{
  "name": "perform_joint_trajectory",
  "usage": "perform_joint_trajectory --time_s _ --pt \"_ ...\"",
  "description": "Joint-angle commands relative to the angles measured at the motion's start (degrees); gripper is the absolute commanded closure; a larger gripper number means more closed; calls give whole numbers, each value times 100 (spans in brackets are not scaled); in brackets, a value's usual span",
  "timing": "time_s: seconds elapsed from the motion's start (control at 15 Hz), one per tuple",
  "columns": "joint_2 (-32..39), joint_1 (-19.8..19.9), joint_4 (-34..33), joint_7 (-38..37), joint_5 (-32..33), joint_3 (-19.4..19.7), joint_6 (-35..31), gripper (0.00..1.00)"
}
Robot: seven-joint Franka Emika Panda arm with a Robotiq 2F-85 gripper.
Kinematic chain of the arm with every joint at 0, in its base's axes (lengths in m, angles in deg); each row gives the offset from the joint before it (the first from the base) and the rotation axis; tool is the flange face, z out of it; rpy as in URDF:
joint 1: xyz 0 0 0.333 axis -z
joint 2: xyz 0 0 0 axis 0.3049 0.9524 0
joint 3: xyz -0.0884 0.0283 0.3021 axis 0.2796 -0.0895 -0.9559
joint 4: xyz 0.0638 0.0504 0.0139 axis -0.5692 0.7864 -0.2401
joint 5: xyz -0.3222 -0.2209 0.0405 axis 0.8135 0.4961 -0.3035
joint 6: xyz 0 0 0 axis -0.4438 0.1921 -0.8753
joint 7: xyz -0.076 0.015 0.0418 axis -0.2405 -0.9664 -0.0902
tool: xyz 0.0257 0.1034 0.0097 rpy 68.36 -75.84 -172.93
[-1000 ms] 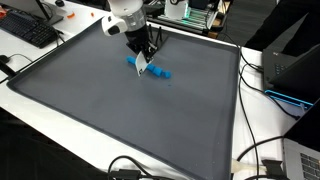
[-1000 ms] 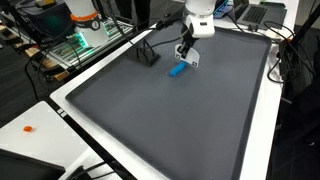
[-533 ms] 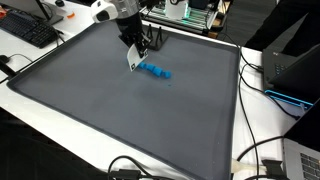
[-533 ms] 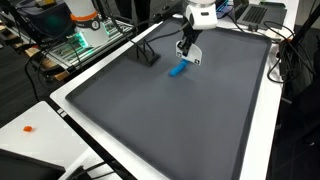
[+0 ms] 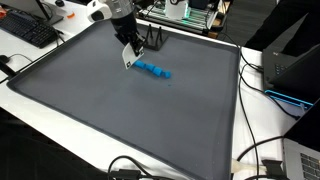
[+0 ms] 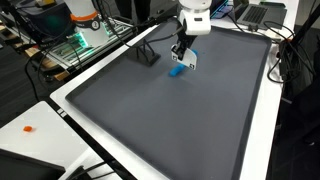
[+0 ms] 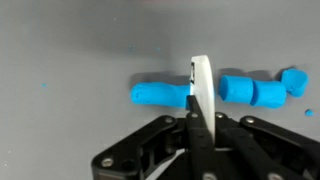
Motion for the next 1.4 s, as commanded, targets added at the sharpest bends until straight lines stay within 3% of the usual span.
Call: perform_joint_trajectory --time_s 0.0,1.33 --pt "-8 48 126 4 106 9 21 99" --pt "375 69 208 130 1 -87 -68 99"
